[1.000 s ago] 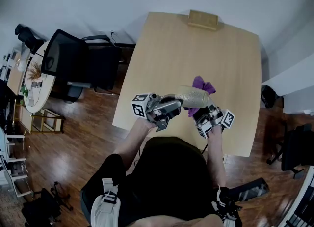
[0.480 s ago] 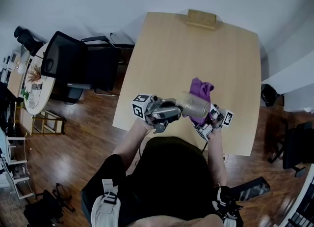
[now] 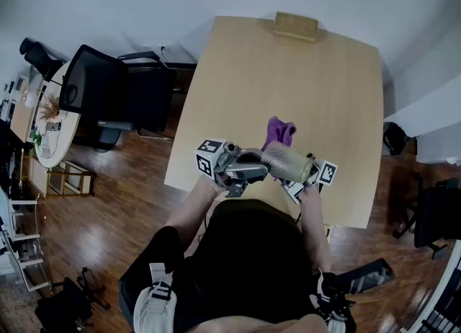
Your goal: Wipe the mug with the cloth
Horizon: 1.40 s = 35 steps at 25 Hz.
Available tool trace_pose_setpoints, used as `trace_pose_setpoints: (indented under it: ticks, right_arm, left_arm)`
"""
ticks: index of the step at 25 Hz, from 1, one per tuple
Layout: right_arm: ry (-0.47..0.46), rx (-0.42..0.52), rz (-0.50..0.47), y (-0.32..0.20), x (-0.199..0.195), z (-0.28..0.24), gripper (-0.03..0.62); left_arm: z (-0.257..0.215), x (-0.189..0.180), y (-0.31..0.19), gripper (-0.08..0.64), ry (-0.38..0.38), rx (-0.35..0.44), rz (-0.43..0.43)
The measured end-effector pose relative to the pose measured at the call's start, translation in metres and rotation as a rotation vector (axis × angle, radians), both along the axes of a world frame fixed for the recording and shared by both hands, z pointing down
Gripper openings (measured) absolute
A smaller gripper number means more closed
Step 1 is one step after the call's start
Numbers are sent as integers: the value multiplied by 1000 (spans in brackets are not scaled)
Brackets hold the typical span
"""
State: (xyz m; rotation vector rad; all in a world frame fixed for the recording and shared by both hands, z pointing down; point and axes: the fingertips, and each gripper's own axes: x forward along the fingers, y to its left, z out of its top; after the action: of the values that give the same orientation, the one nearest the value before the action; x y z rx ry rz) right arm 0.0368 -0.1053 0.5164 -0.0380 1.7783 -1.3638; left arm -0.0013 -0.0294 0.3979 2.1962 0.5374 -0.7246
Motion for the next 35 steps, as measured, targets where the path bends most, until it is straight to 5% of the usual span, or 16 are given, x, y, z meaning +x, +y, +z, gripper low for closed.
trace_pose_setpoints:
  ticks: [5, 10, 15, 21, 24, 28, 31, 35]
  right_arm:
    - [-189, 201, 183, 1, 91, -53, 61]
    - [-59, 387, 71, 23, 62, -78, 63]
    - [34, 362, 18, 17, 33, -49, 61]
    - [187, 204, -5, 4, -6, -1, 63]
    - [71, 162, 84, 0, 28, -11, 63]
    - [-34, 325, 229, 10, 95, -56, 63]
    - [64, 461, 247, 19, 106, -67, 63]
    - [200, 542, 124, 31, 59, -64, 63]
  left_arm:
    - [6, -14, -6, 41, -22, -6, -30]
    - [12, -1, 0, 40, -53, -28, 37]
    - [12, 14, 18, 45, -75, -24, 121]
    - [17, 26, 31, 40, -101, -21, 147]
    - [22, 16, 22, 40, -117, -34, 106]
    - [35, 0, 8, 40, -163, -47, 47]
    - [41, -1, 4, 40, -185, -57, 46]
    - [42, 13, 14, 40, -196, -54, 118]
